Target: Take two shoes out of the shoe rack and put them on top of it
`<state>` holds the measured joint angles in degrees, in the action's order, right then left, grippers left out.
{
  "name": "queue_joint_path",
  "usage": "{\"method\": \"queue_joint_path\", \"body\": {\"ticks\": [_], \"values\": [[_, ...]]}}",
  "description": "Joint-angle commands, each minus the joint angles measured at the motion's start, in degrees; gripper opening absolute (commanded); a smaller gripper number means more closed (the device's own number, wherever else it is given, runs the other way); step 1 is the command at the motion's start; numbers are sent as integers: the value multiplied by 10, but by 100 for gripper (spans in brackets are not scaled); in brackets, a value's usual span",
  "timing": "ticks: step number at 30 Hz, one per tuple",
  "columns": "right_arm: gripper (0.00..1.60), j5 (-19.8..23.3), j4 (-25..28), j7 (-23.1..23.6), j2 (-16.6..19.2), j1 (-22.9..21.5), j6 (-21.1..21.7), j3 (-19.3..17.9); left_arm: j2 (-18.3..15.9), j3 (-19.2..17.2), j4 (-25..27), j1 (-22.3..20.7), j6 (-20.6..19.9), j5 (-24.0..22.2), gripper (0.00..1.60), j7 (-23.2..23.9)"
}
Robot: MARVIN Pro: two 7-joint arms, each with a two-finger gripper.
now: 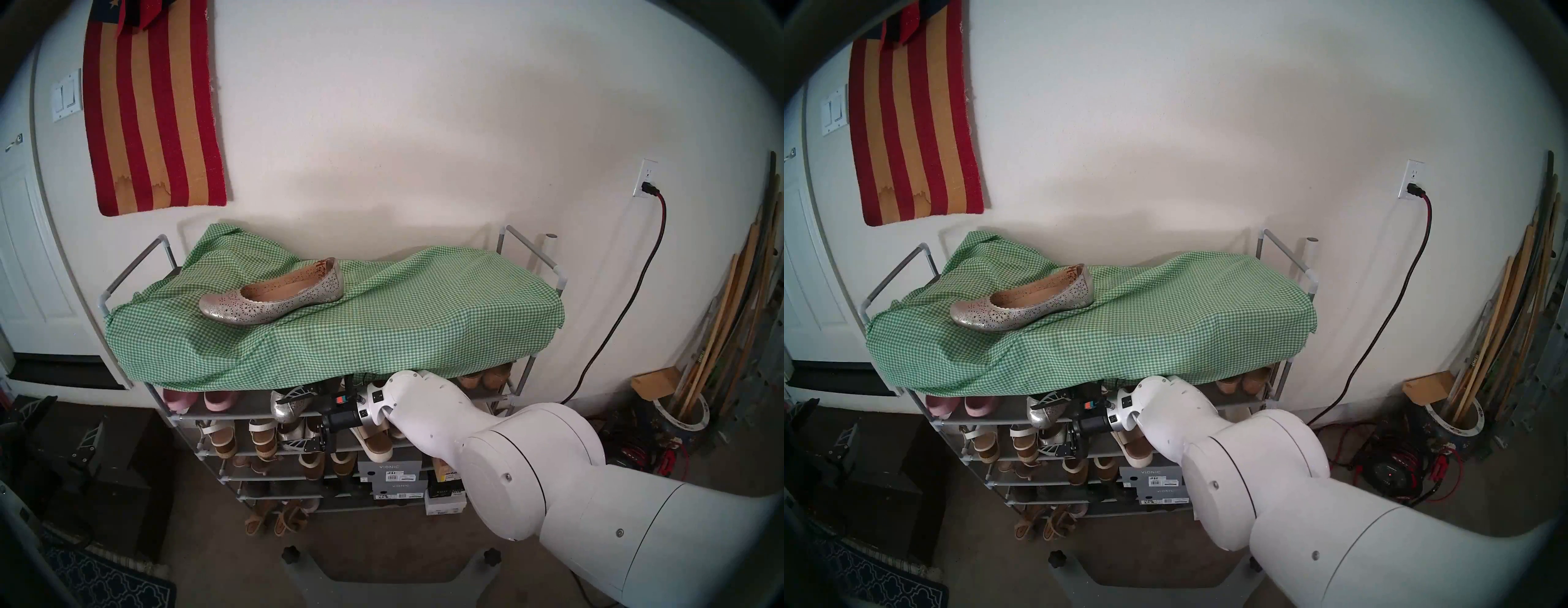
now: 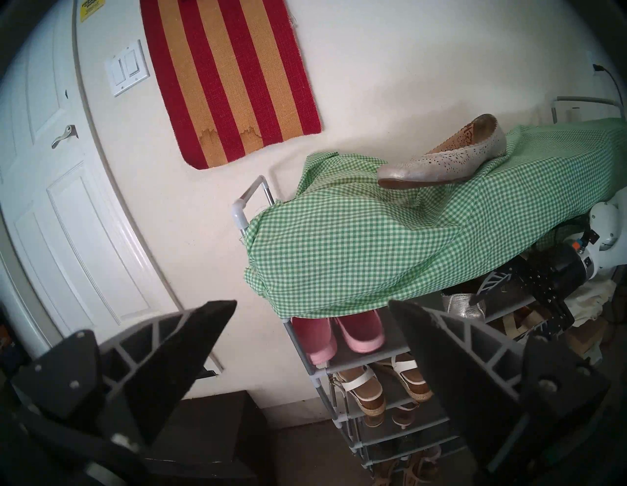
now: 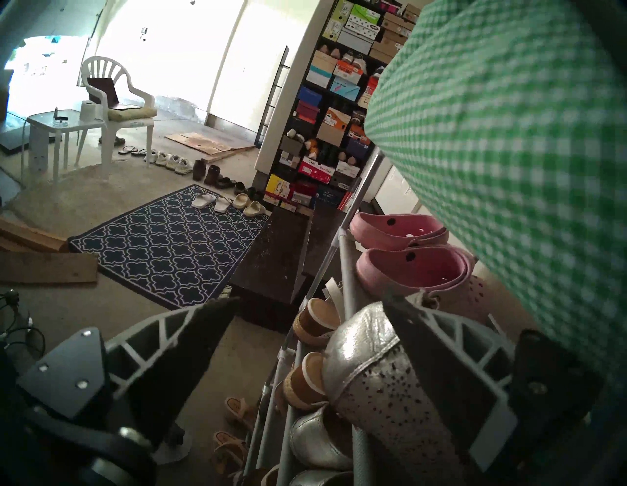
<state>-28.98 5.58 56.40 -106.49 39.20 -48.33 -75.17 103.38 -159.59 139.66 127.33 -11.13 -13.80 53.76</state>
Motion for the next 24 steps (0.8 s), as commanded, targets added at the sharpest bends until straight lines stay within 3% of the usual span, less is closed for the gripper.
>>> {"method": "queue_joint_path", "body": {"ticks": [1, 13, 24], "values": [[160, 15, 2, 60, 3, -13, 26, -10, 0, 1, 3, 0, -1, 2, 160, -1], [160, 41, 2, 125, 10, -19, 94, -39, 3, 1, 3, 0, -3, 5, 160, -2], [160, 49, 2, 121, 9, -31, 106, -55, 4, 1, 3, -2, -5, 8, 160, -1]]}}
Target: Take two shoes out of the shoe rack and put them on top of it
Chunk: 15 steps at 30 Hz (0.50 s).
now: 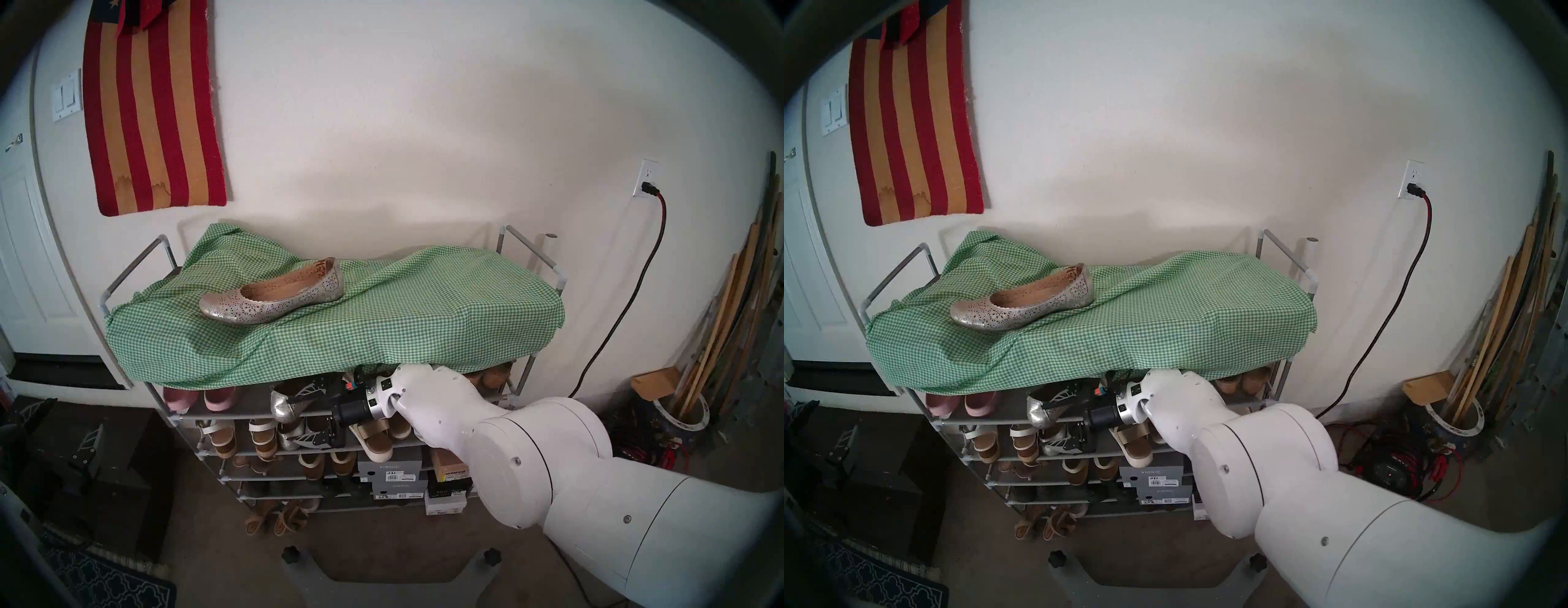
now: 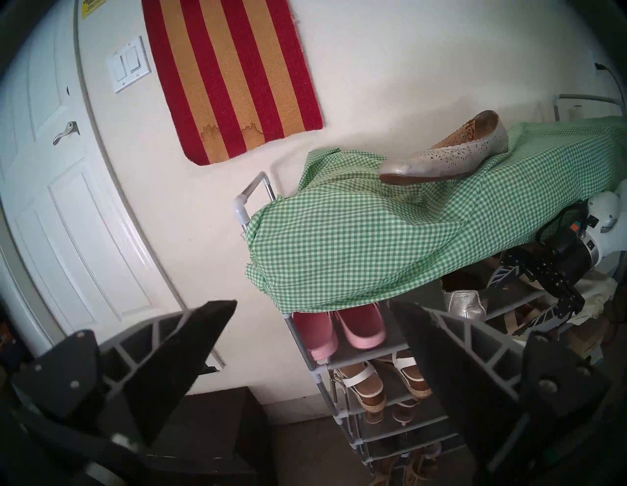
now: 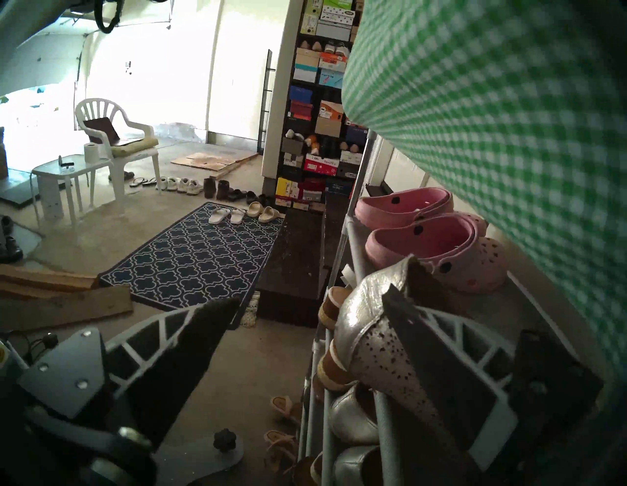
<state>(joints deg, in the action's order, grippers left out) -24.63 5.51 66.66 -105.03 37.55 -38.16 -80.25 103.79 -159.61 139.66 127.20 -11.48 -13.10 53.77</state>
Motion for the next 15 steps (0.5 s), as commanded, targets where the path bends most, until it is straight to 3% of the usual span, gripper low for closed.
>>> {"method": "queue_joint_path", "body": {"ticks": [1, 11, 15], "values": [[160, 6, 2, 19, -6, -16, 5, -5, 0, 1, 3, -1, -2, 1, 160, -1], [160, -9, 2, -5, -12, -13, 30, 6, 1, 1, 3, -2, -4, 3, 160, 0], [160, -19, 2, -35, -16, -12, 42, 11, 1, 0, 3, -3, -4, 3, 160, 0]]}}
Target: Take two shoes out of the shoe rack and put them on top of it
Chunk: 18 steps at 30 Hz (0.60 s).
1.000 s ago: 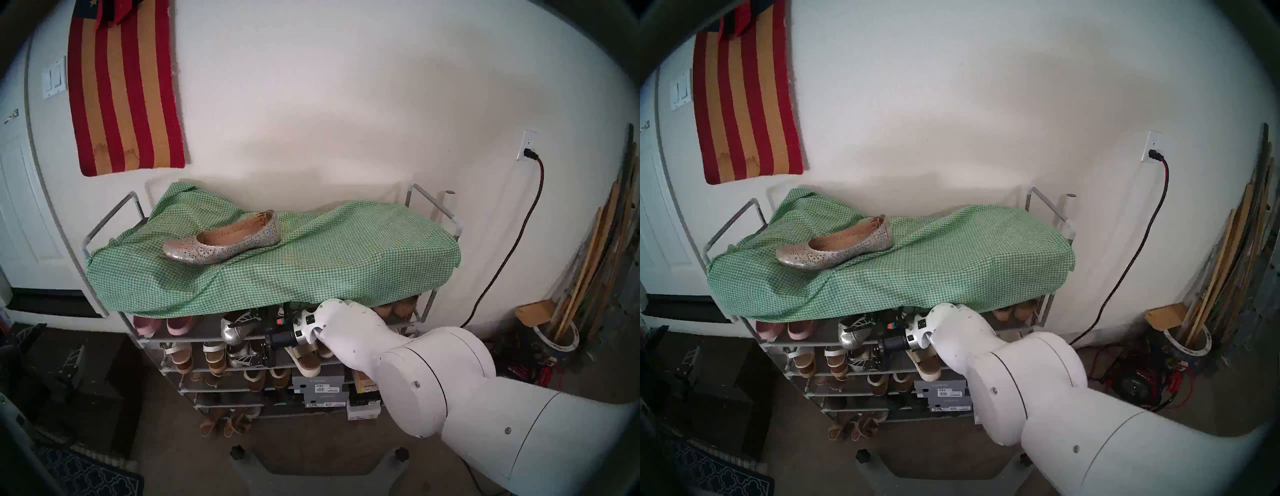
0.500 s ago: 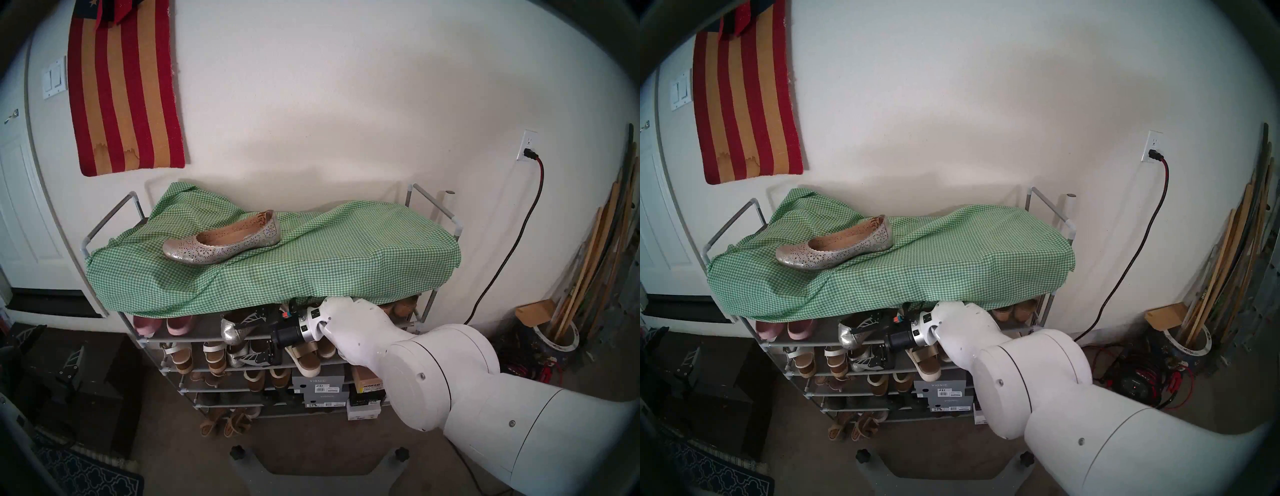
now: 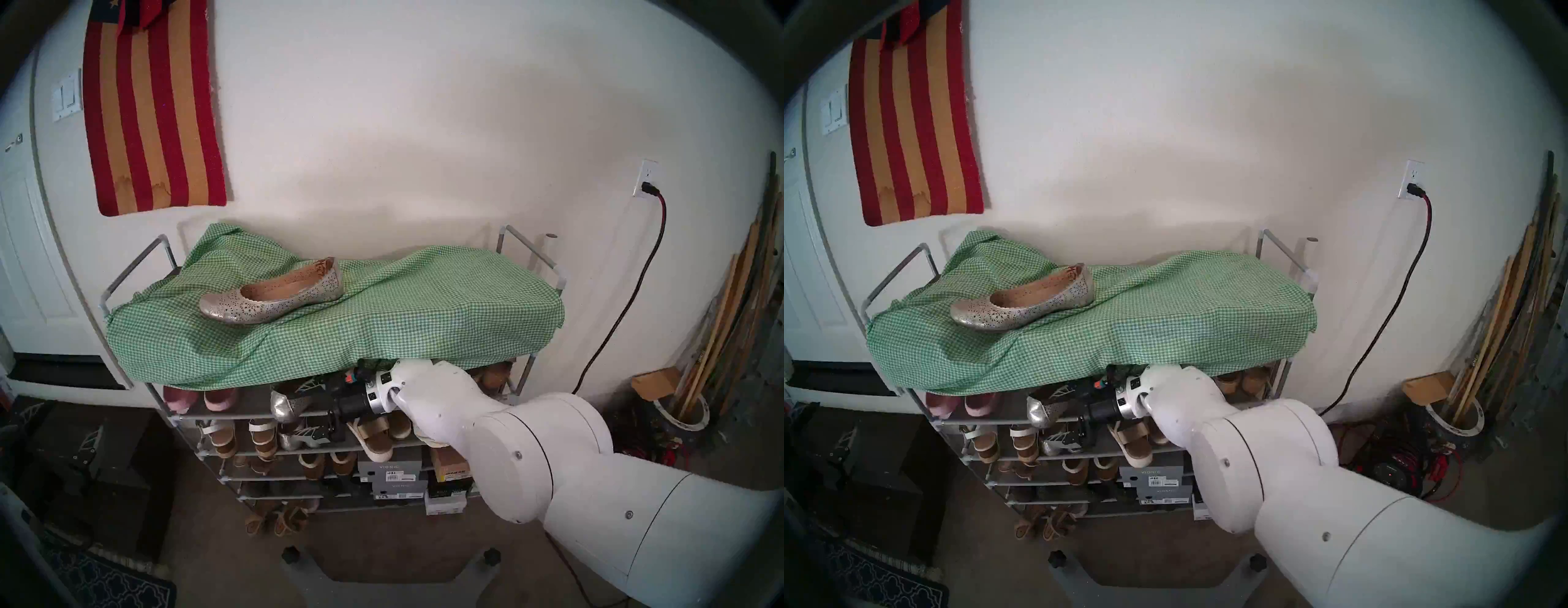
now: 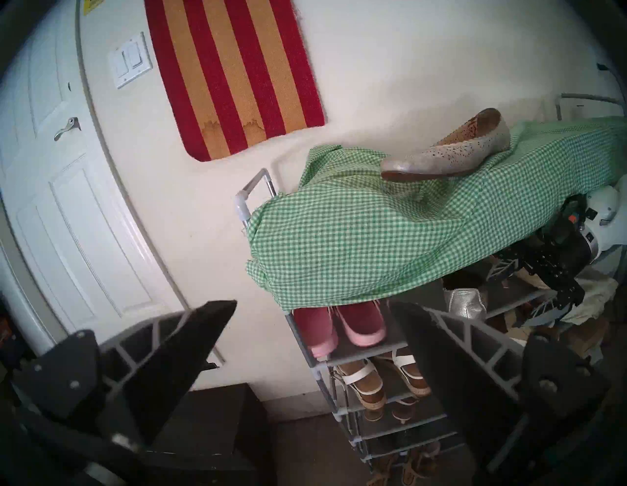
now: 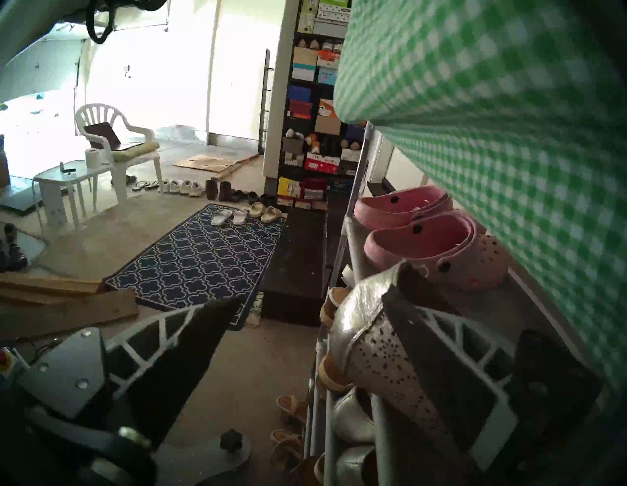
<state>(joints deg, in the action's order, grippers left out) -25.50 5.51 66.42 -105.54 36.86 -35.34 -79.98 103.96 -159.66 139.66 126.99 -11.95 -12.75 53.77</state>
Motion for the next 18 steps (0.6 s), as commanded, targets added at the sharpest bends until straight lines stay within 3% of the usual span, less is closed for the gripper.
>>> {"method": "queue_joint_path", "body": {"ticks": [1, 18], "values": [[160, -12, 3, -39, -11, -6, 16, 9, -1, 1, 3, -1, 0, 0, 160, 0], [160, -28, 7, -125, -11, -8, 38, 4, 0, 0, 3, -3, 0, 2, 160, 2]]}}
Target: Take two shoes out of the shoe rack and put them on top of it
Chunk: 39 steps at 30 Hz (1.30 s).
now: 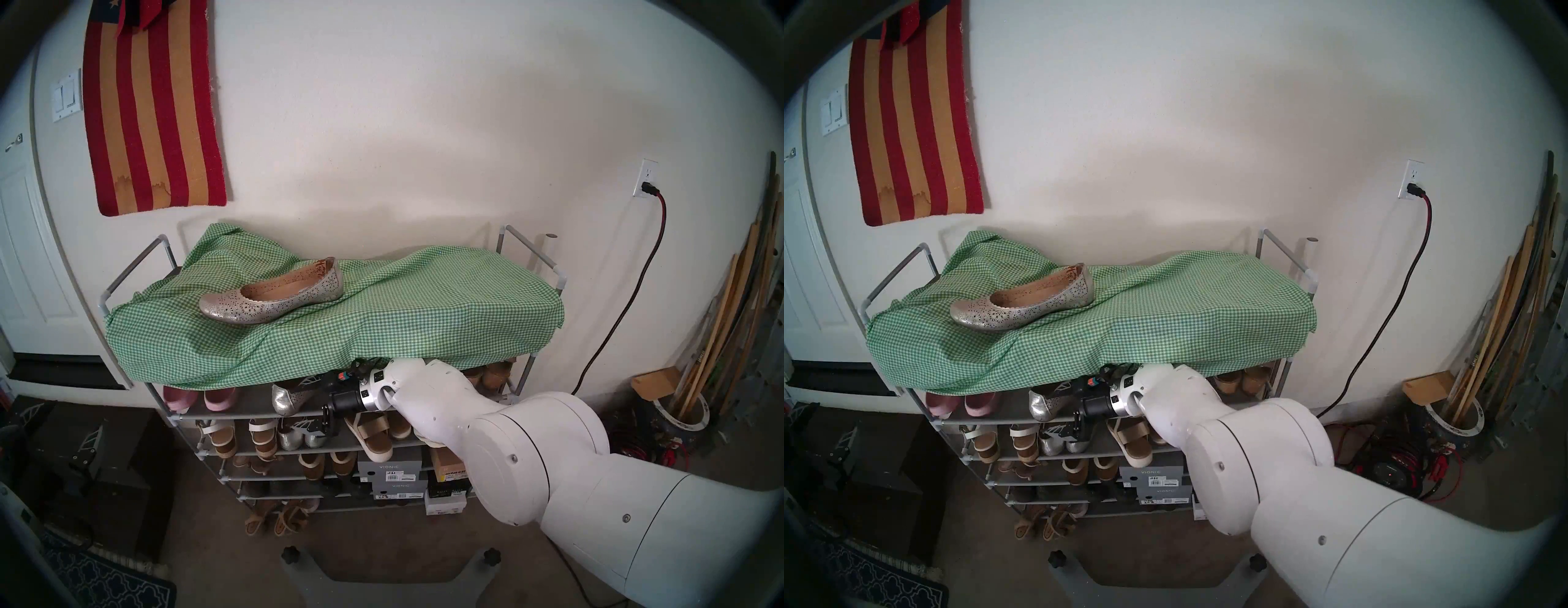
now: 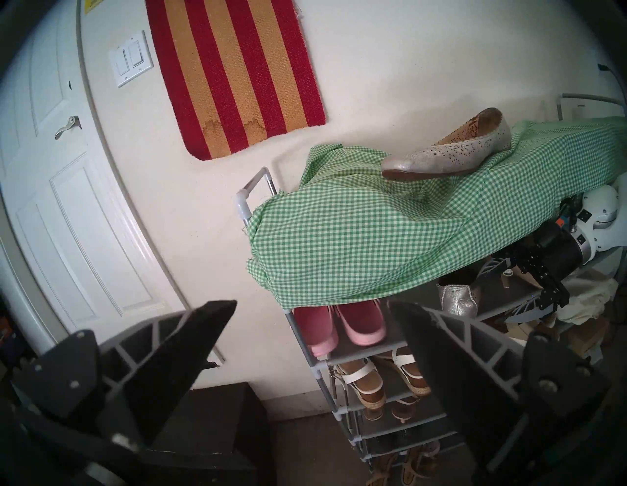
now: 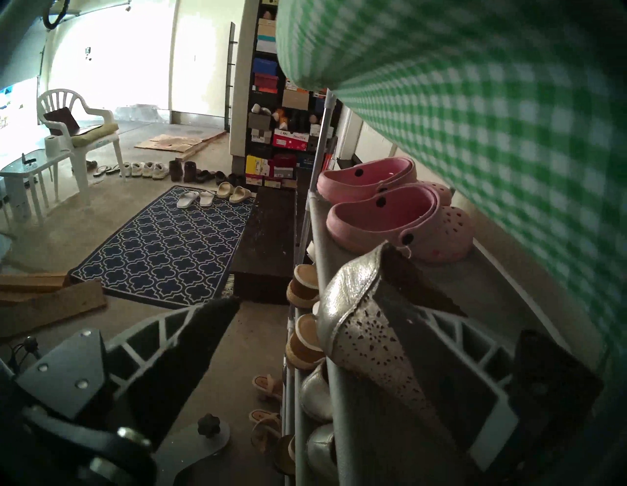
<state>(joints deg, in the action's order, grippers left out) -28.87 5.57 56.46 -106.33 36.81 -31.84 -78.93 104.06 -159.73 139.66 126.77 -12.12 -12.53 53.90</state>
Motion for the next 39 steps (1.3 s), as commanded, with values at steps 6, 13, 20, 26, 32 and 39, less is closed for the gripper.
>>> {"method": "queue_joint_path", "body": {"ticks": [6, 13, 20, 26, 32, 39], "values": [[160, 3, 3, -40, 1, -2, 3, -12, -1, 0, 3, -2, 1, 0, 160, 1], [160, -2, 2, -33, 4, -4, 18, -12, -1, 0, 3, -2, 1, 0, 160, 2], [160, -5, 2, 20, 6, -13, 45, -10, 0, 0, 3, -3, 1, 1, 160, 3], [160, -7, 2, 24, 6, -15, 52, -7, 0, -1, 3, -4, 1, 1, 160, 4], [160, -8, 5, 21, 1, -12, 55, -8, 0, -1, 3, -5, 1, 2, 160, 5], [160, -9, 10, 11, -5, -6, 52, -9, 1, -2, 3, -6, 1, 3, 160, 5]]}}
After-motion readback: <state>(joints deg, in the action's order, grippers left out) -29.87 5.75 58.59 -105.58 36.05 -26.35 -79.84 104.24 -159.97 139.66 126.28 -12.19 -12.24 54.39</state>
